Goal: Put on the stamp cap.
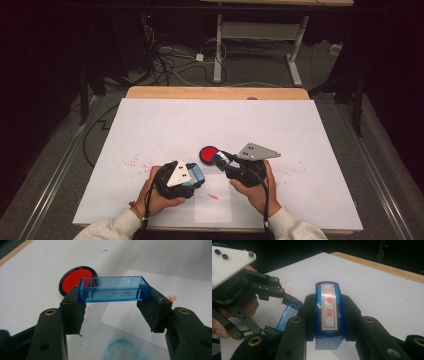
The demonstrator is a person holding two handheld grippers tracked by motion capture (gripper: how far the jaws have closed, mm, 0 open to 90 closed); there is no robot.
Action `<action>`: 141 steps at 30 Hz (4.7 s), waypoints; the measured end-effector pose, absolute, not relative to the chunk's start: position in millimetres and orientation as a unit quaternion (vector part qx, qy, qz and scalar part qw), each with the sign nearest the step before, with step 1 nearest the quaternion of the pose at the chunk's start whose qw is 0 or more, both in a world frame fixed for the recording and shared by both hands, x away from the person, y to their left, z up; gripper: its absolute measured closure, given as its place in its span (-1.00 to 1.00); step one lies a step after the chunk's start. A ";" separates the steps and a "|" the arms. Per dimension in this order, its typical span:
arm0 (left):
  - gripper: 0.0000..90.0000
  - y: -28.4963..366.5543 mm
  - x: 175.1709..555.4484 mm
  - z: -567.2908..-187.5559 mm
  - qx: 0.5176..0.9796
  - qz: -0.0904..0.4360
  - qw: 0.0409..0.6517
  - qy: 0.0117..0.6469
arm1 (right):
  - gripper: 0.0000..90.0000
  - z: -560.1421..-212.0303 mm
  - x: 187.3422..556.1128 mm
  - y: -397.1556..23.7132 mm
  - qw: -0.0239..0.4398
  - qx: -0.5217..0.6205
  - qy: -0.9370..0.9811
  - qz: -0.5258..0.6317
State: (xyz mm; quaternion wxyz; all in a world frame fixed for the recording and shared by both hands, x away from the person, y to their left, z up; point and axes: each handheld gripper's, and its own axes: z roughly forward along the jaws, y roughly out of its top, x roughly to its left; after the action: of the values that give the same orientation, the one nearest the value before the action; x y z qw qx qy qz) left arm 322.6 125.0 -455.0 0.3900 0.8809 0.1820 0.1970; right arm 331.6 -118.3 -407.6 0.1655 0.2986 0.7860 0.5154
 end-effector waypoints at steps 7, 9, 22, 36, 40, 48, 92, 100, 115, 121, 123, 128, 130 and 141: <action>-0.12 117.5 334.9 -457.5 0.881 0.199 0.385 0.188 | 0.56 -410.5 341.0 -114.2 0.169 0.304 0.787 0.510; -0.12 116.1 337.0 -457.2 0.879 0.199 0.389 0.191 | 0.56 -410.3 342.7 -113.1 0.170 0.304 0.787 0.508; -0.12 107.2 345.4 -455.0 0.872 0.201 0.399 0.200 | 0.56 -414.4 350.7 -102.0 0.166 0.311 0.785 0.509; -0.12 98.3 348.7 -453.0 0.861 0.204 0.410 0.222 | 0.56 -417.5 354.2 -98.2 0.157 0.319 0.780 0.515; -0.12 94.4 348.3 -453.9 0.860 0.208 0.409 0.223 | 0.56 -417.8 353.3 -97.5 0.154 0.318 0.779 0.518; -0.12 91.5 347.3 -454.6 0.851 0.209 0.419 0.239 | 0.56 -417.8 351.5 -97.7 0.161 0.325 0.771 0.523; -0.12 82.8 337.0 -455.0 0.851 0.275 0.391 0.216 | 0.56 -425.7 352.3 -103.0 0.112 0.358 0.754 0.540; -0.12 81.7 336.5 -456.5 0.853 0.275 0.389 0.213 | 0.56 -427.1 351.0 -104.0 0.112 0.358 0.758 0.534; -0.13 81.5 337.5 -458.5 0.854 0.265 0.393 0.213 | 0.56 -426.3 349.7 -104.2 0.116 0.359 0.761 0.527; -0.15 82.9 338.2 -458.6 0.852 0.259 0.401 0.216 | 0.56 -425.4 348.8 -104.0 0.119 0.355 0.762 0.528; -0.16 83.0 338.5 -458.7 0.852 0.260 0.401 0.216 | 0.56 -425.2 348.8 -104.1 0.119 0.354 0.763 0.527; -0.22 83.6 339.6 -459.1 0.850 0.255 0.405 0.220 | 0.56 -424.7 348.6 -104.4 0.119 0.353 0.764 0.527; -0.22 83.5 340.1 -459.7 0.851 0.252 0.404 0.223 | 0.56 -424.7 348.4 -104.5 0.119 0.354 0.763 0.527; -0.47 82.1 342.2 -462.2 0.851 0.245 0.400 0.237 | 0.56 -422.1 347.1 -105.7 0.122 0.349 0.764 0.528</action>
State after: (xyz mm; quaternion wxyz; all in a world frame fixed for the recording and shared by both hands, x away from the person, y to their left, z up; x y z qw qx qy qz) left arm 342.2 82.1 -462.2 0.4004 0.8506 0.2374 0.2446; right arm 347.1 -105.7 -422.1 0.1225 0.3489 0.7643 0.5283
